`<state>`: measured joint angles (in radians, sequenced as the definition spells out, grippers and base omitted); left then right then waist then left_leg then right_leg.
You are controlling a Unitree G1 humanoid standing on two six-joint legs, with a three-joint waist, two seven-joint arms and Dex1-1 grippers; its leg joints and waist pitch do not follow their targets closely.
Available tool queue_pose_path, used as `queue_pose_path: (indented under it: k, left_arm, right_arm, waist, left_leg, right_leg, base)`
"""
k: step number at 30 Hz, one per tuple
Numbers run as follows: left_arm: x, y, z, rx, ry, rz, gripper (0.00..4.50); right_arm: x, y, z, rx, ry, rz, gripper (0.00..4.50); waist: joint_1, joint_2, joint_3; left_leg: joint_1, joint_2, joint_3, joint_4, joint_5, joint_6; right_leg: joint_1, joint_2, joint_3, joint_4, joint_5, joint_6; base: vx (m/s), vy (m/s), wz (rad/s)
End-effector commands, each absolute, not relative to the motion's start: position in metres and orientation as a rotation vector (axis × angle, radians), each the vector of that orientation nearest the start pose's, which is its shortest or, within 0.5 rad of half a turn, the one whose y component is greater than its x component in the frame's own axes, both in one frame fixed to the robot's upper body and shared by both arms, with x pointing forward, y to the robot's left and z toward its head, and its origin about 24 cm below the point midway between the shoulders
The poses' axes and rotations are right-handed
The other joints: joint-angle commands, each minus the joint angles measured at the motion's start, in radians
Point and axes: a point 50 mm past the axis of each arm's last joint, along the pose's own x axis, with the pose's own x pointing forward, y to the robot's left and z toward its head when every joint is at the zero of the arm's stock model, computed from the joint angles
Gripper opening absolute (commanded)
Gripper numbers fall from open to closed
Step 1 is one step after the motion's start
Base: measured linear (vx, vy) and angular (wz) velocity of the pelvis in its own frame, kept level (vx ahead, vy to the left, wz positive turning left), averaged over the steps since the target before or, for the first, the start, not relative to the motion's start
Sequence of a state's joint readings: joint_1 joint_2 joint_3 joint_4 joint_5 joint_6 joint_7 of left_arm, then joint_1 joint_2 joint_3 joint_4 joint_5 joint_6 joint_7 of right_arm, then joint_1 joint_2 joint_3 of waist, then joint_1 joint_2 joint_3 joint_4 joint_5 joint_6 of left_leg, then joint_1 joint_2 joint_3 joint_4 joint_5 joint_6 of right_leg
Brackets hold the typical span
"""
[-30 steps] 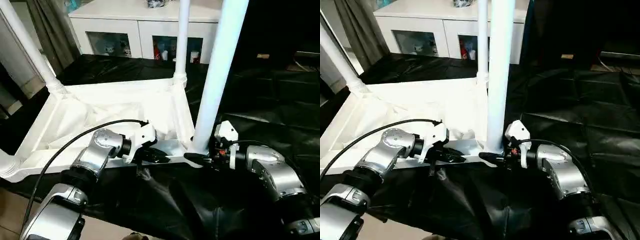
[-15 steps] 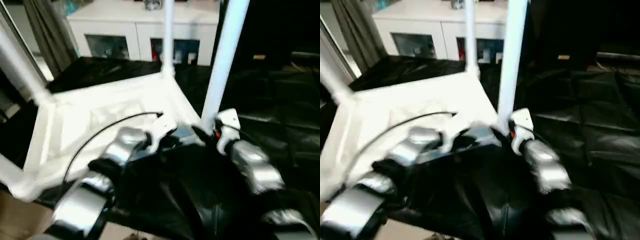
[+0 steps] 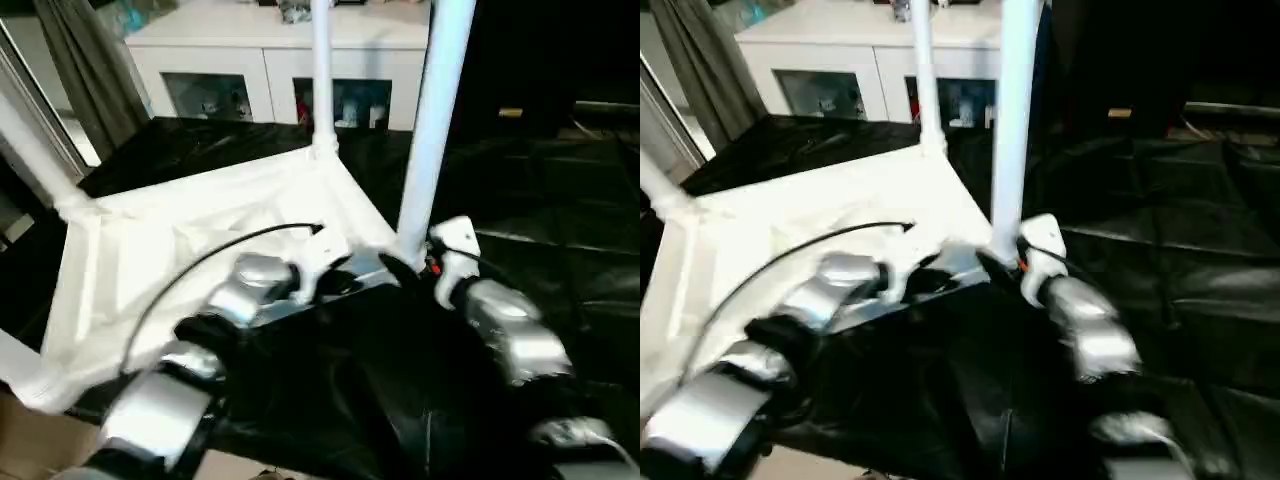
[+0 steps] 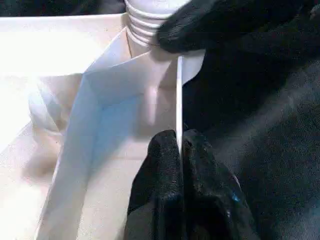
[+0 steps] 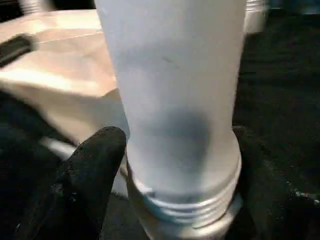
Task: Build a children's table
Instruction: Rotate leg to tighten
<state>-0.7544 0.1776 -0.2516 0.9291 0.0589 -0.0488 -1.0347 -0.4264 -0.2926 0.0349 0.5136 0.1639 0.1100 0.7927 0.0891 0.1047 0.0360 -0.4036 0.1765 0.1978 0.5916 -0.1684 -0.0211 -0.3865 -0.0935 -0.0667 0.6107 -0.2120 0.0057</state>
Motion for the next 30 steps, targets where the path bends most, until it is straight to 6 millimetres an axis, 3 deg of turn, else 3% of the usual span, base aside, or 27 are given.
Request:
queue_pose_path:
  k: [1, 6, 8, 13, 18, 22, 23, 24, 26, 27, 30]
  left_arm:
    - [0.335, 0.083, 0.054, 0.327, 0.304, -1.347, 0.00]
    - [0.325, 0.102, 0.054, 0.345, 0.349, -1.467, 0.00]
    - [0.323, 0.107, 0.055, 0.351, 0.360, -1.490, 0.00]
    - [0.323, 0.108, 0.056, 0.353, 0.359, -1.497, 0.00]
    - [0.325, 0.107, 0.057, 0.356, 0.343, -1.468, 0.00]
    - [0.331, 0.102, 0.055, 0.365, 0.327, -1.370, 0.00]
    - [0.339, 0.098, 0.053, 0.380, 0.334, -1.252, 0.00]
    - [0.340, 0.097, 0.053, 0.382, 0.335, -1.237, 0.00]
    - [0.351, 0.083, 0.053, 0.353, 0.325, -1.074, 0.00]
    - [0.353, 0.080, 0.053, 0.348, 0.323, -1.045, 0.00]
    - [0.358, 0.068, 0.054, 0.324, 0.321, -0.958, 0.00]
  right_arm:
    - [0.306, -0.142, 0.043, -0.049, 0.250, 0.987, 3.58]
    - [0.298, -0.157, 0.052, -0.088, 0.269, 1.102, 3.58]
    - [0.296, -0.160, 0.053, -0.105, 0.281, 1.128, 3.26]
    - [0.294, -0.162, 0.051, -0.136, 0.302, 1.153, 3.03]
    - [0.292, -0.159, 0.050, -0.126, 0.306, 1.158, 2.74]
    - [0.297, -0.157, 0.042, -0.106, 0.319, 1.045, 2.74]
    - [0.305, -0.156, 0.035, -0.108, 0.327, 0.910, 2.74]
    - [0.305, -0.156, 0.034, -0.108, 0.328, 0.894, 2.74]
    - [0.318, -0.153, 0.020, -0.044, 0.348, 0.608, 2.74]
    - [0.320, -0.152, 0.018, -0.026, 0.355, 0.554, 2.74]
    - [0.324, -0.143, 0.010, 0.017, 0.376, 0.426, 2.74]
  waist:
    - [0.004, -0.021, -0.066]
    - [0.008, -0.021, -0.064]
    - [0.013, -0.020, -0.061]
    - [0.018, -0.020, -0.061]
    - [0.019, -0.023, -0.063]
    - [0.018, -0.023, -0.062]
    - [0.015, -0.026, -0.060]
    - [0.014, -0.024, -0.058]
    - [0.007, -0.026, -0.055]
    - [0.002, -0.026, -0.054]
    - [-0.006, -0.025, -0.053]
  left_leg:
    - [0.019, 0.057, -0.030, -0.057, -0.151, 0.134]
    - [0.024, 0.062, -0.028, -0.060, -0.176, 0.132]
    - [0.026, 0.063, -0.028, -0.064, -0.199, 0.114]
    - [0.028, 0.063, -0.028, -0.066, -0.209, 0.084]
    - [0.026, 0.061, -0.027, -0.062, -0.179, 0.095]
    - [0.026, 0.061, -0.027, -0.063, -0.180, 0.094]
    - [0.027, 0.059, -0.027, -0.065, -0.193, 0.080]
    - [0.029, 0.058, -0.027, -0.066, -0.205, 0.069]
    - [0.034, 0.055, -0.029, -0.071, -0.243, 0.034]
    - [0.036, 0.055, -0.033, -0.076, -0.266, 0.010]
    - [0.039, 0.054, -0.031, -0.078, -0.275, 0.008]
  right_leg:
    - [0.043, -0.067, 0.033, -0.063, -0.006, -0.257]
    - [0.038, -0.067, 0.036, -0.065, -0.047, -0.268]
    - [0.035, -0.067, 0.037, -0.068, -0.089, -0.263]
    - [0.034, -0.069, 0.040, -0.069, -0.110, -0.259]
    - [0.035, -0.068, 0.039, -0.065, -0.076, -0.258]
    - [0.033, -0.068, 0.039, -0.067, -0.091, -0.255]
    - [0.031, -0.069, 0.040, -0.071, -0.123, -0.249]
    - [0.028, -0.068, 0.039, -0.074, -0.145, -0.247]
    - [0.025, -0.069, 0.040, -0.080, -0.211, -0.237]
    - [0.029, -0.072, 0.040, -0.084, -0.254, -0.226]
    - [0.025, -0.068, 0.043, -0.088, -0.233, -0.216]
  base:
    - [0.000, 0.000, 0.00]
    - [0.000, 0.000, 0.00]
    - [0.000, 0.000, 0.00]
    - [0.000, 0.000, 0.00]
    - [0.000, 0.000, 0.00]
    - [0.000, 0.000, 0.00]
    - [0.000, 0.000, 0.00]
    - [0.000, 0.000, 0.00]
    - [0.000, 0.000, 0.00]
    - [0.000, 0.000, 0.00]
    - [0.000, 0.000, 0.00]
